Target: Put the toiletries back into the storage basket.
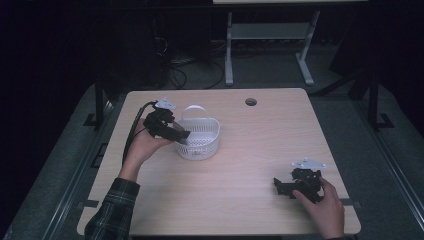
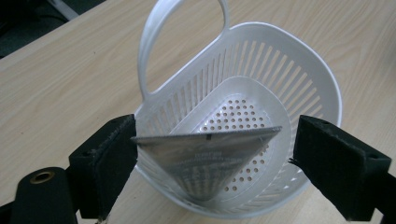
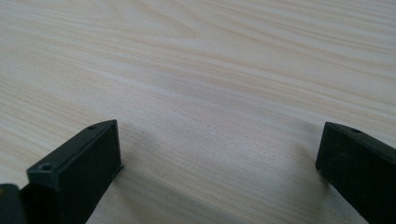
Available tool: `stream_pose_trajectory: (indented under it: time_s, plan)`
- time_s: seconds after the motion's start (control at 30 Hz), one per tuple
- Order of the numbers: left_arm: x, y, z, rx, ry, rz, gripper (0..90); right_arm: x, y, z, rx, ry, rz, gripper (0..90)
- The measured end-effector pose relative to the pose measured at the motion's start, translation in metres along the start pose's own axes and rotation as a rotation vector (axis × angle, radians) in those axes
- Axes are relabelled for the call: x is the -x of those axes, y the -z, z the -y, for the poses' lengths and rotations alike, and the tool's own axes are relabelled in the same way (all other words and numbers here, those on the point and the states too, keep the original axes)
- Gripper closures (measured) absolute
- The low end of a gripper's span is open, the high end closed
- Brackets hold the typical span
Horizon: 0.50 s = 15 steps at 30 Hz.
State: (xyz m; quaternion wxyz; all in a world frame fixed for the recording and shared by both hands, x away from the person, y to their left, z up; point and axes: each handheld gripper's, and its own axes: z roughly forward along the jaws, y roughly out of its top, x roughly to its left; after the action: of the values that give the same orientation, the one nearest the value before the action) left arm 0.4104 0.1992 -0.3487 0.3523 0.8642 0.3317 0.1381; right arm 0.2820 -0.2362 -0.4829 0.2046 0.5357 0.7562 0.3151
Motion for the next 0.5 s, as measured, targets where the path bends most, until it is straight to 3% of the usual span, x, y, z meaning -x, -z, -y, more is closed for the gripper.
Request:
stream_pose_trajectory:
  time_s: [0.5]
  plan:
    - [-0.003,0.029,0.016,0.020,0.003,-0.026,13.1,0.000,0.000,0.000,0.000,0.000,0.000,0.0]
